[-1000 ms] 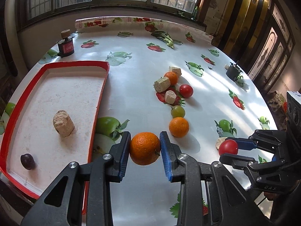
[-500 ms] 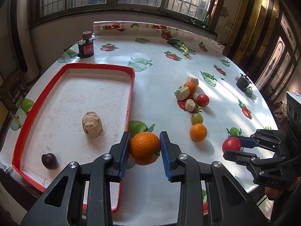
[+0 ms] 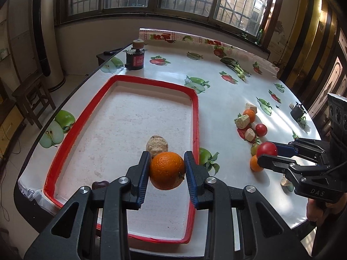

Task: Organize fruits
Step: 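Carry tomato and orange into the red tray and open both tools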

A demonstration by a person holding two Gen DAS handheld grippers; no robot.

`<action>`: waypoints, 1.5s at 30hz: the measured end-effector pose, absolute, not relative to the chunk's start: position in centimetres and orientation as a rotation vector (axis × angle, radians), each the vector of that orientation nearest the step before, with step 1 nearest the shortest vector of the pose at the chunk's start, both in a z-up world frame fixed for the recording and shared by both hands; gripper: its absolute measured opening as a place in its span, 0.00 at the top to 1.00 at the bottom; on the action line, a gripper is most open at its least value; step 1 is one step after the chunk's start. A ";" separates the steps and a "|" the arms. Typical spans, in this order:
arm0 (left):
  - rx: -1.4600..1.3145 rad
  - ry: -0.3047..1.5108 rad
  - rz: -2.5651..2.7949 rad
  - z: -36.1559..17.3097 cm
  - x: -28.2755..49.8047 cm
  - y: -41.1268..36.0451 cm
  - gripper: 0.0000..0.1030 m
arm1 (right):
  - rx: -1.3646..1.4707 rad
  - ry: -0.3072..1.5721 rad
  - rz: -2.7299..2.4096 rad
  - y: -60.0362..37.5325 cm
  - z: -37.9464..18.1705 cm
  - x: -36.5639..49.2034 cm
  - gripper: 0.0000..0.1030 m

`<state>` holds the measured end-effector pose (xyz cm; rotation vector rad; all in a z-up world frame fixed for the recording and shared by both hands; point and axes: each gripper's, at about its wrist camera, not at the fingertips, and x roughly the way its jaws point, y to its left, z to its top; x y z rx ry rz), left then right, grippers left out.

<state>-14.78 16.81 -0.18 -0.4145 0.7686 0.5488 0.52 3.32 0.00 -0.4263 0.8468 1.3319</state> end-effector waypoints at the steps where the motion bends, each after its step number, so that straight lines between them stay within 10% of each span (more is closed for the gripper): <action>1: -0.418 0.767 0.560 -0.1 -15.1 17.2 0.72 | -0.426 0.845 1.335 4.0 0.1 0.6 0.69; 41: -0.548 0.866 0.697 -6.1 -15.9 26.3 0.71 | -0.555 0.957 1.347 21.5 -6.0 1.6 0.67; 45: -0.540 0.889 0.728 -6.0 -16.0 26.3 0.58 | -0.569 0.949 1.343 21.5 -5.9 1.3 0.58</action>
